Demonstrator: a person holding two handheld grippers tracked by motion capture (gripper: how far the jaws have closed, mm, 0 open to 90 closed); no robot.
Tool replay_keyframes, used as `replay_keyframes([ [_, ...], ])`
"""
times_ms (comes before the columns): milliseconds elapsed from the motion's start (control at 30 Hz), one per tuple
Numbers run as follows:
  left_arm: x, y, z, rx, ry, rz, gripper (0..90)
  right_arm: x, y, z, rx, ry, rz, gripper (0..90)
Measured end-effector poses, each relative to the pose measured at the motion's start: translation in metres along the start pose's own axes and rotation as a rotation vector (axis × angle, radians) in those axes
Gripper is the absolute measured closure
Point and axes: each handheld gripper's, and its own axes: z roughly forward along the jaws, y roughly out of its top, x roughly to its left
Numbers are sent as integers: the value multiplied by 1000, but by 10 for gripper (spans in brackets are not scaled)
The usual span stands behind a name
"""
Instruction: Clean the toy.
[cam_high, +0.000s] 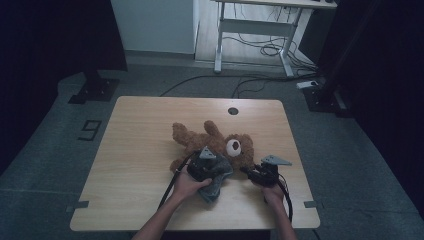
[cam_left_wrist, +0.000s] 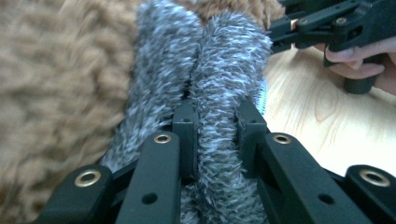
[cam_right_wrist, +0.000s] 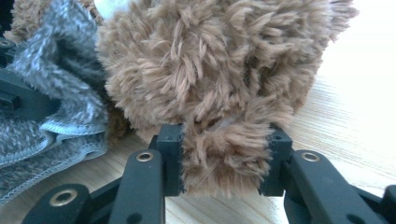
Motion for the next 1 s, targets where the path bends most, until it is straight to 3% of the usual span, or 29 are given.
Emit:
replay_keyframes([
  [667,11,-27,-18,19,-6,-23,745,-2,0,0,4,12,1,615],
  [1000,17,-46,-45,20,43,-9,745,-2,0,0,1,13,6,616],
])
